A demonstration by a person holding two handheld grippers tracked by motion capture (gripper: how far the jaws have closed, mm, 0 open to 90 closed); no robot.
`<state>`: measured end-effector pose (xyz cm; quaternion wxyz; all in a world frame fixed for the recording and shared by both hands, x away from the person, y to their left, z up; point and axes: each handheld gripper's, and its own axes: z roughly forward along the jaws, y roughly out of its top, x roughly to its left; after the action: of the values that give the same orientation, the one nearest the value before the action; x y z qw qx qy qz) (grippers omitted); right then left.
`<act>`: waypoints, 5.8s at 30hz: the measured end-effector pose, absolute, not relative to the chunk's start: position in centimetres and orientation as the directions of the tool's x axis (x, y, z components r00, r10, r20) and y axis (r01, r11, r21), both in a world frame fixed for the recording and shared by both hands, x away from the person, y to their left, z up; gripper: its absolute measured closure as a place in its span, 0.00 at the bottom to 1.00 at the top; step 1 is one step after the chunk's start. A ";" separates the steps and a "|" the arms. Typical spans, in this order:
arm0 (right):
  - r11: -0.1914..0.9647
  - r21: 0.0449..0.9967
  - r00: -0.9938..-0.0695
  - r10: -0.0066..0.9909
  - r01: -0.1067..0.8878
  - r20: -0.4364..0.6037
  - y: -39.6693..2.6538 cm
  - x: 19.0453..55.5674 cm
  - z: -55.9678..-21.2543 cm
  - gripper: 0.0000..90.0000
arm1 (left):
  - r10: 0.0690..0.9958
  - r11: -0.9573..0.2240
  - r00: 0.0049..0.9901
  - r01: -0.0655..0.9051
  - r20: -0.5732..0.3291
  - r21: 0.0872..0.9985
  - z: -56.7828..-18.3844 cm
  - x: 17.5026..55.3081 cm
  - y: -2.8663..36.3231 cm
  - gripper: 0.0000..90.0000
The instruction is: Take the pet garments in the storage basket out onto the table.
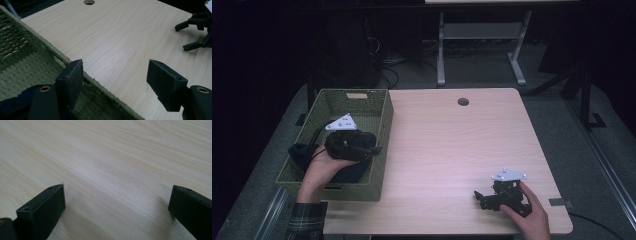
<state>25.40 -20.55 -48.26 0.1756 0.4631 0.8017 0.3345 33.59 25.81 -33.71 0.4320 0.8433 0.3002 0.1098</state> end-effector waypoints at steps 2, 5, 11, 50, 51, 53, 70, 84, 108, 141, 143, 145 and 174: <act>0.347 0.699 -0.509 0.860 0.625 0.028 -20.6 25.4 -48.3 0.01 | 0.605 -0.449 0.793 0.415 -0.073 0.792 -33.7 33.6 26.2 0.33; 0.348 0.699 -0.510 0.860 0.625 0.028 -20.6 25.4 -48.3 0.01 | 0.611 -0.443 0.788 0.421 -0.077 0.792 -33.7 33.6 26.8 0.35; 0.345 0.697 -0.508 0.861 0.628 0.031 -20.5 25.4 -48.3 0.01 | 0.633 -0.443 0.772 0.426 -0.062 0.789 -33.7 33.7 28.2 0.38; 0.347 0.698 -0.509 0.860 0.626 0.029 -20.5 25.4 -48.3 0.00 | 0.762 -0.563 0.641 0.586 0.093 0.582 -37.4 35.4 34.3 0.49; 0.347 0.699 -0.509 0.860 0.626 0.028 -20.5 25.4 -48.3 0.00 | 0.761 -0.569 0.641 0.590 0.095 0.573 -37.5 35.5 34.3 0.49; 0.347 0.699 -0.509 0.860 0.626 0.028 -20.5 25.4 -48.3 0.00 | 0.762 -0.575 0.639 0.599 0.100 0.557 -37.9 35.6 34.3 0.49; 0.347 0.699 -0.509 0.860 0.626 0.029 -20.5 25.4 -48.3 0.00 | 0.774 -0.600 0.627 0.686 0.083 0.412 -41.2 36.7 34.6 0.45; 0.347 0.698 -0.509 0.860 0.626 0.029 -20.5 25.4 -48.3 0.01 | 0.816 -0.525 0.579 0.738 0.002 0.424 -40.6 37.0 35.2 0.90; 0.347 0.699 -0.509 0.860 0.626 0.028 -20.5 25.4 -48.3 0.01 | 0.805 -0.254 0.571 0.575 -0.159 0.778 -34.2 35.0 36.2 0.93; 0.347 0.699 -0.509 0.861 0.625 0.028 -20.6 25.4 -48.3 0.00 | 0.674 -0.166 0.715 0.392 -0.186 0.905 -25.6 34.6 32.6 0.93; 0.347 0.699 -0.509 0.861 0.625 0.028 -20.6 25.4 -48.3 0.00 | 0.664 -0.162 0.723 0.387 -0.190 0.908 -25.4 34.7 32.0 0.93; 0.346 0.699 -0.508 0.861 0.626 0.029 -20.5 25.4 -48.3 0.00 | 0.652 -0.160 0.733 0.380 -0.192 0.911 -25.1 34.9 31.4 0.93; 0.341 0.696 -0.504 0.863 0.632 0.035 -20.5 25.4 -48.2 0.00 | 0.503 -0.180 0.846 0.303 -0.177 0.936 -22.6 36.6 19.4 0.93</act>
<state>25.36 -20.51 -48.23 0.1731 0.4669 0.8003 0.3341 36.57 19.39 -22.61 0.5836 0.7632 0.2639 0.0857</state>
